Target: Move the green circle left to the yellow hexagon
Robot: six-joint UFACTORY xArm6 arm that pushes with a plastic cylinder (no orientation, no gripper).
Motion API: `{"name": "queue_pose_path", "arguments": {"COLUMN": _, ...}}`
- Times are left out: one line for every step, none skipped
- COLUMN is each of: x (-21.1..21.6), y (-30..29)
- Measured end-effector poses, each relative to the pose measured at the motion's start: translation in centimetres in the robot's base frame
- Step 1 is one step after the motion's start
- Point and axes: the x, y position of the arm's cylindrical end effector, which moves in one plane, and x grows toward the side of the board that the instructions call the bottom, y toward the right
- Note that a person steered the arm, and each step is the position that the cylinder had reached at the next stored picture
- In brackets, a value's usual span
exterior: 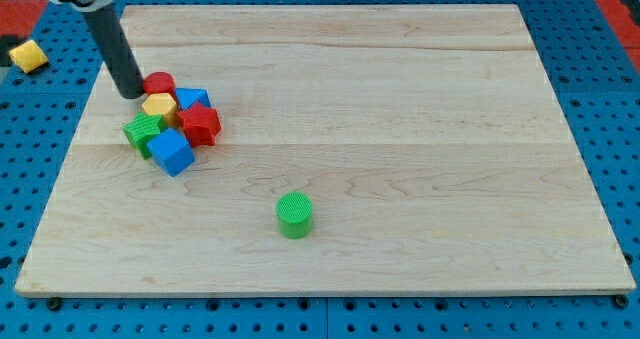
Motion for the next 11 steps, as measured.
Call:
{"name": "queue_pose_path", "arguments": {"x": 0.0, "y": 0.1}}
{"name": "queue_pose_path", "arguments": {"x": -2.0, "y": 0.5}}
{"name": "queue_pose_path", "arguments": {"x": -8.5, "y": 2.9}}
{"name": "queue_pose_path", "arguments": {"x": -8.5, "y": 11.5}}
{"name": "queue_pose_path", "arguments": {"x": -2.5, "y": 20.2}}
{"name": "queue_pose_path", "arguments": {"x": 6.7, "y": 20.5}}
{"name": "queue_pose_path", "arguments": {"x": 13.1, "y": 22.5}}
{"name": "queue_pose_path", "arguments": {"x": 14.1, "y": 25.8}}
{"name": "queue_pose_path", "arguments": {"x": 16.6, "y": 21.1}}
{"name": "queue_pose_path", "arguments": {"x": 16.5, "y": 13.6}}
{"name": "queue_pose_path", "arguments": {"x": 17.2, "y": 16.0}}
